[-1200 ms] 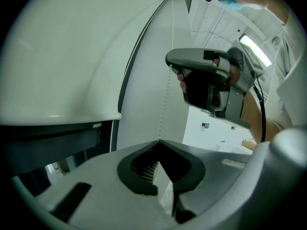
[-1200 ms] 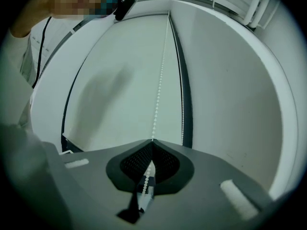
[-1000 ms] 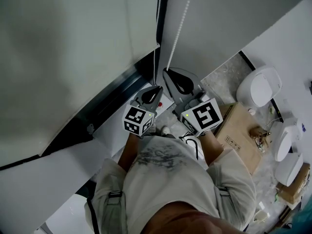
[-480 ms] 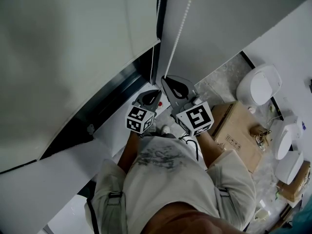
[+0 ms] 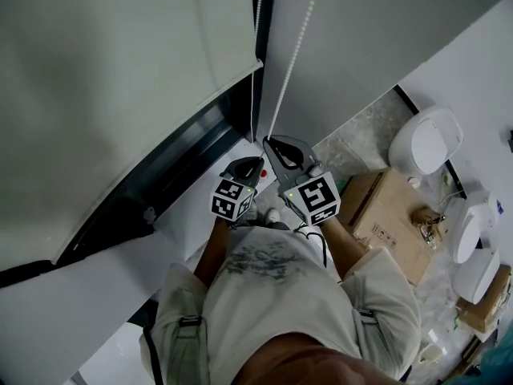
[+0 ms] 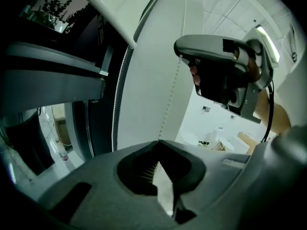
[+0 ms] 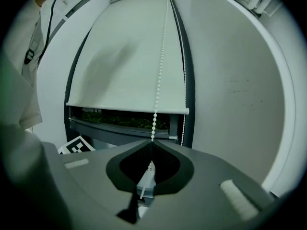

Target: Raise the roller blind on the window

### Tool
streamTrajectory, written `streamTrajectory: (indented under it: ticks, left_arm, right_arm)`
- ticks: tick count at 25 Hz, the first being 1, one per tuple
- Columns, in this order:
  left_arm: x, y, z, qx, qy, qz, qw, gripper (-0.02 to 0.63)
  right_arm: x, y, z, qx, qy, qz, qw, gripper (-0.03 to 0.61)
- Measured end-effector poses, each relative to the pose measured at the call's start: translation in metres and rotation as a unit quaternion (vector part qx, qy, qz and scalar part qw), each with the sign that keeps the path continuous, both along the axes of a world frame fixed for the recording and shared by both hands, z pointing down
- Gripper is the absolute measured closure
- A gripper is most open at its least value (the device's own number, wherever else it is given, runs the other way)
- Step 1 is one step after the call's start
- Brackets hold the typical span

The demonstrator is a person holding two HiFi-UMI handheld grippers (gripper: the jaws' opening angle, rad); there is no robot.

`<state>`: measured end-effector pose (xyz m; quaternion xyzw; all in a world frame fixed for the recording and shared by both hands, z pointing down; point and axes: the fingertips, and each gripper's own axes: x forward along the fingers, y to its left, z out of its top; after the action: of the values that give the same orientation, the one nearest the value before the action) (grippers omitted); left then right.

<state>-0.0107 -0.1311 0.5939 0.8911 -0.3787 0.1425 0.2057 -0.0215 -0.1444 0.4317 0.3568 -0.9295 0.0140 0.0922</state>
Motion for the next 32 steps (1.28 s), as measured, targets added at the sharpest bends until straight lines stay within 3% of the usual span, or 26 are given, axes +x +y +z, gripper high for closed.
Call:
streamTrajectory:
  ticks: [5, 10, 14, 25, 32]
  left_arm:
    - [-0.003, 0.004, 0.0, 0.018, -0.016, 0.001, 0.9997, 0.601]
    - [-0.008, 0.009, -0.037, 0.049, 0.011, -0.004, 0.9987, 0.594]
    - [-0.009, 0.008, -0.09, 0.096, 0.036, -0.002, 0.9948, 0.564]
    - [-0.009, -0.003, -0.248, 0.238, 0.091, 0.02, 0.9667, 0.499]
    - [0.011, -0.021, -0.298, 0.282, 0.09, 0.031, 0.9547, 0.488]
  right_arm:
    - [0.003, -0.003, 0.001, 0.005, 0.004, 0.001, 1.0, 0.568]
    - [0.004, -0.002, -0.001, 0.006, 0.002, -0.001, 1.0, 0.568]
    - [0.007, -0.003, 0.0, 0.007, 0.001, -0.004, 1.0, 0.568]
    - [0.005, -0.002, 0.001, 0.01, 0.003, -0.008, 1.0, 0.568]
    - [0.004, -0.001, -0.001, 0.011, 0.002, -0.01, 1.0, 0.568]
